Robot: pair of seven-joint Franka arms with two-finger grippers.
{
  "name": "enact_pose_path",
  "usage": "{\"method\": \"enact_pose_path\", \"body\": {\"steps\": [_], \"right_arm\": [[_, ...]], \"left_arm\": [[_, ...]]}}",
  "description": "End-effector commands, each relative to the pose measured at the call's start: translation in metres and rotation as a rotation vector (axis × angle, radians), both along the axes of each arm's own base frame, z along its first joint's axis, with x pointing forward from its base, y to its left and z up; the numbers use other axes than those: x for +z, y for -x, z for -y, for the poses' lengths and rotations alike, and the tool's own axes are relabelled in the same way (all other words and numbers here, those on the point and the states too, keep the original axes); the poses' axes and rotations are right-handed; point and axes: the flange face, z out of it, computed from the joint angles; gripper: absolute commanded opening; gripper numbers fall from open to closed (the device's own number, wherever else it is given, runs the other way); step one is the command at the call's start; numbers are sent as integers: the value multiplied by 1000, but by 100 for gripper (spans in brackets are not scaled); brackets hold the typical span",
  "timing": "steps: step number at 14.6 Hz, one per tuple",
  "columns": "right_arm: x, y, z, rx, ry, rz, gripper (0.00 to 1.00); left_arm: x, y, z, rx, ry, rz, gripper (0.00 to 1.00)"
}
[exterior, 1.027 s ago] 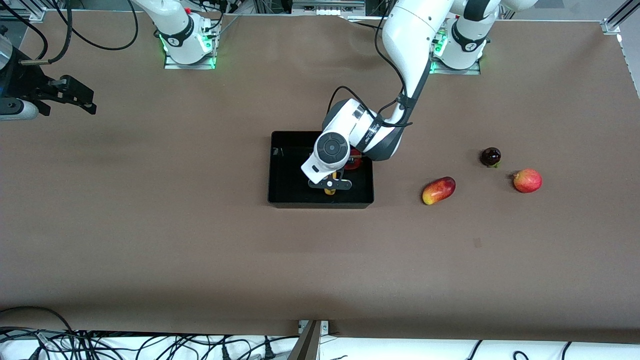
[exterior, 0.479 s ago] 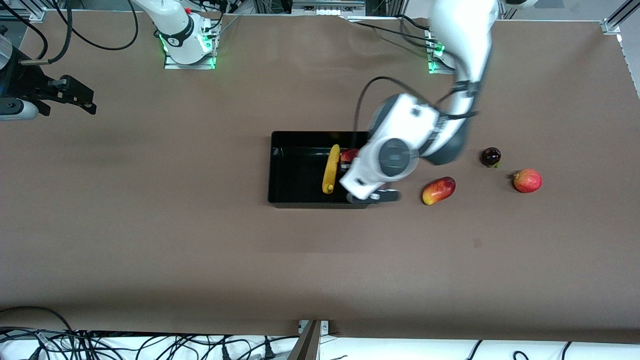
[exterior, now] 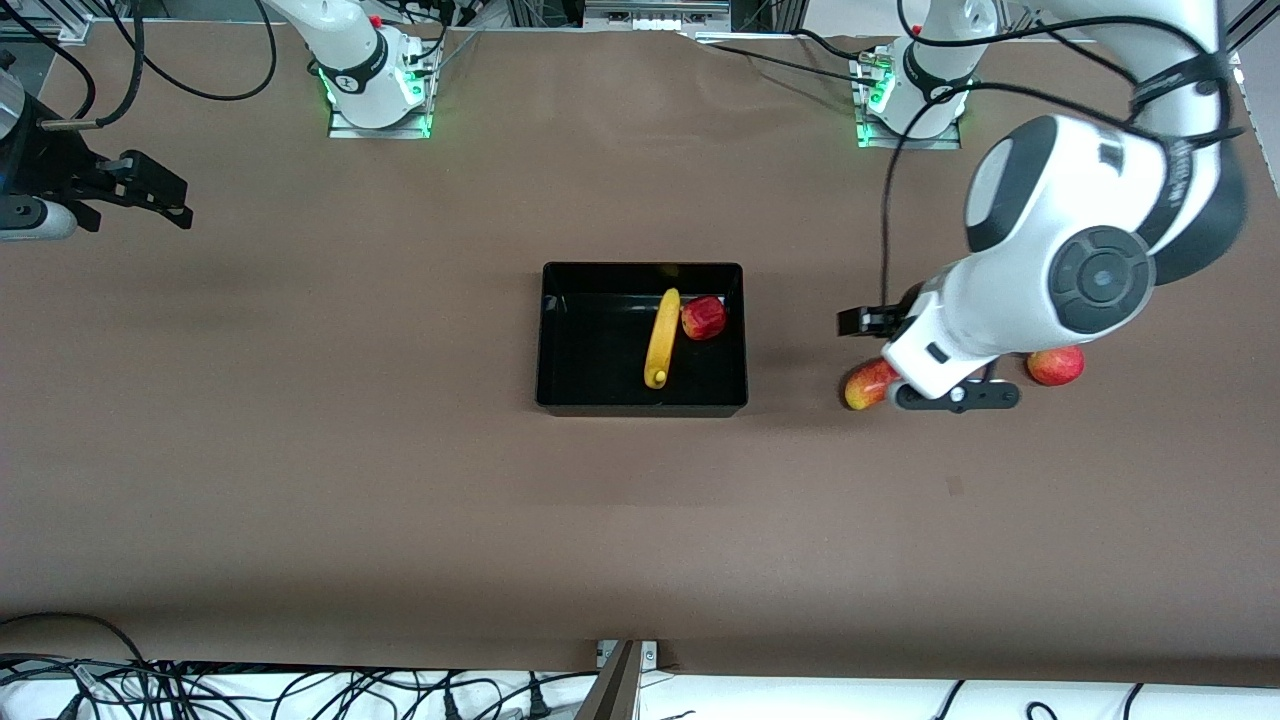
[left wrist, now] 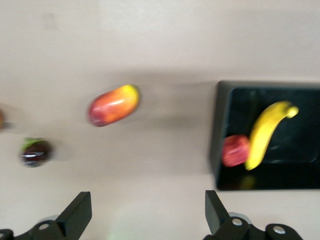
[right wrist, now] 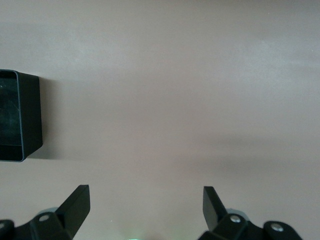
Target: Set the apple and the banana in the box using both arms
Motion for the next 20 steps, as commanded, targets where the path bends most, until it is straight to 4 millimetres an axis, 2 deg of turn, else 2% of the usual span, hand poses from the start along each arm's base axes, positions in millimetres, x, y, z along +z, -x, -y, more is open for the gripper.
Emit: {"method": "enact_pose_path", "body": {"steps": [1,5,6,7,9,11,14,16,20], "right_arm": [[4,-2,0,-13,0,9,100],[4,-2,1,-14,0,9,100],[5,-1,1,-14,0,9,100],[4,-2,1,-14,0,9,100],[4,-2,1,-14,-1,7,100],[4,-2,1,-14,-1,9,100],[4,-2,1,-14,-1,8,100],[4,-2,2,-14,-1,9,100],[4,-2,2,-14,-1,9,100]], "left_arm": [[47,5,-41,-92,-38,-6,100],[79,18,-85,-64,-24,6,100],[73,18,-109,-26,-16,23,100],[83,21,-135,13,-1,103,100],[91,39,-161,37,29,190,100],[98,54,-160,20,29,195,100],[104,84,-140,-52,-67,243,100],[101,93,-150,-39,-50,362,100],[104,103,-142,-41,-10,314,100]]}}
